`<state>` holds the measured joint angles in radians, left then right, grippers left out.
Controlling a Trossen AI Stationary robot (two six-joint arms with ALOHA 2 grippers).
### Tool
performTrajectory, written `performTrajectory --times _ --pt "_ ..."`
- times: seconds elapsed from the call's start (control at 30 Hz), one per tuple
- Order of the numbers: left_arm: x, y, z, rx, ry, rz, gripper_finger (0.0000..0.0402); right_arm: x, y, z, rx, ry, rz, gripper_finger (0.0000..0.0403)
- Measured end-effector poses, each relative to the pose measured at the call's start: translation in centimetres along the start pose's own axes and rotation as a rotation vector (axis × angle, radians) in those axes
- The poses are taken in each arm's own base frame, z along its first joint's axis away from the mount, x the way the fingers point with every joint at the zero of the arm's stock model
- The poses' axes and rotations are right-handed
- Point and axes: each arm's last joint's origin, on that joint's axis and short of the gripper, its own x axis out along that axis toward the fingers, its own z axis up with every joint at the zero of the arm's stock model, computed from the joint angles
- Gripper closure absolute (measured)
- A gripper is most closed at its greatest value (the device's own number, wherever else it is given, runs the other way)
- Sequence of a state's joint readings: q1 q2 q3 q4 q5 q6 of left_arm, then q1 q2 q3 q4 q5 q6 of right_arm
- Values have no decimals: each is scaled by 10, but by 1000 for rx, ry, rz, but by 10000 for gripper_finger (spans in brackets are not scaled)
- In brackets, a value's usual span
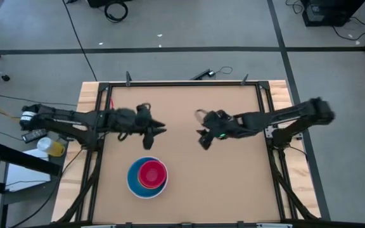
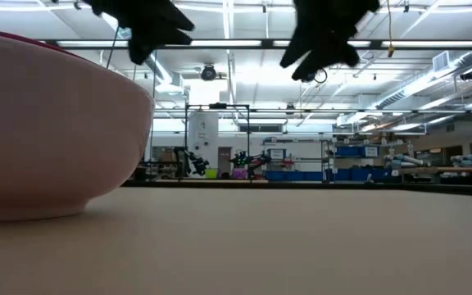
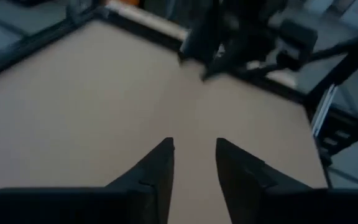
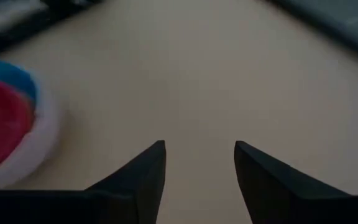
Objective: Nest bowls inside each other by size order
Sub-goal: Return to Home Position
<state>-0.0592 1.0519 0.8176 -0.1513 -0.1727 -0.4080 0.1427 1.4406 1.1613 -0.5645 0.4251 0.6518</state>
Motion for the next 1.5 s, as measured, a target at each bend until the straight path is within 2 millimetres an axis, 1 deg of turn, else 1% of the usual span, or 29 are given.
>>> performTrajectory --times 0.1,0.17,0.2,0.27,0.3,0.33,0.4,0.43,0.47,0.57,0.63,0.67,0.73,0.8,0.87,0.93,1.0,1.07,1.17,1.23,1.3,1.4,1.5 --pt "7 24 -3 8 -29 4 304 -4 -26 -16 79 -77 234 221" --pt "9 40 -8 11 -33 6 328 -10 -38 -21 73 -193 373 239" --pt "10 47 -9 17 -58 -12 342 -13 -41 -22 43 -263 429 250" --pt "11 57 -6 35 -138 -94 374 -20 -48 -26 -91 -401 514 278" --pt "11 62 -7 44 -162 -144 387 -23 -50 -27 -161 -451 543 295" --pt "10 67 -8 53 -177 -194 394 -26 -53 -28 -196 -471 566 313" --pt "6 71 -6 71 -184 -266 397 -33 -63 -26 -177 -478 622 355" --pt "0 73 -5 72 -180 -272 398 -39 -69 -23 -171 -500 646 377" --pt "-6 74 -4 77 -186 -266 399 -46 -76 -22 -173 -528 660 389" --pt "-31 75 4 130 -265 -232 400 -64 -97 -27 -186 -625 638 391" --pt "-51 74 9 202 -337 -210 400 -71 -112 -38 -195 -672 607 394" --pt "-61 72 8 236 -346 -194 400 -72 -119 -45 -197 -690 597 396" --pt "-72 73 -2 232 -288 -133 400 -71 -130 -62 -190 -697 603 397" --pt "-71 76 -23 173 -173 -117 400 -65 -137 -80 -167 -672 615 396" --pt "-64 79 -47 121 -88 -129 401 -57 -140 -94 -142 -636 621 398" --pt "-60 78 -56 137 -151 -174 401 -51 -141 -104 -150 -610 616 399" --pt "-56 78 -64 184 -223 -187 401 -47 -143 -109 -159 -608 599 399" --pt "-50 81 -79 206 -213 -189 401 -45 -145 -112 -154 -621 577 400" --pt "-45 90 -102 179 -170 -140 401 -45 -147 -113 -148 -682 577 400" --pt "-44 94 -111 155 -199 -127 401 -45 -148 -114 -135 -717 607 400" --pt "-44 98 -117 125 -248 -126 401 -44 -147 -116 -126 -708 657 401" --pt "-50 96 -112 136 -365 -157 401 -43 -147 -118 -109 -671 711 401" --pt "-55 94 -111 145 -398 -182 401 -46 -147 -119 -141 -682 730 401"
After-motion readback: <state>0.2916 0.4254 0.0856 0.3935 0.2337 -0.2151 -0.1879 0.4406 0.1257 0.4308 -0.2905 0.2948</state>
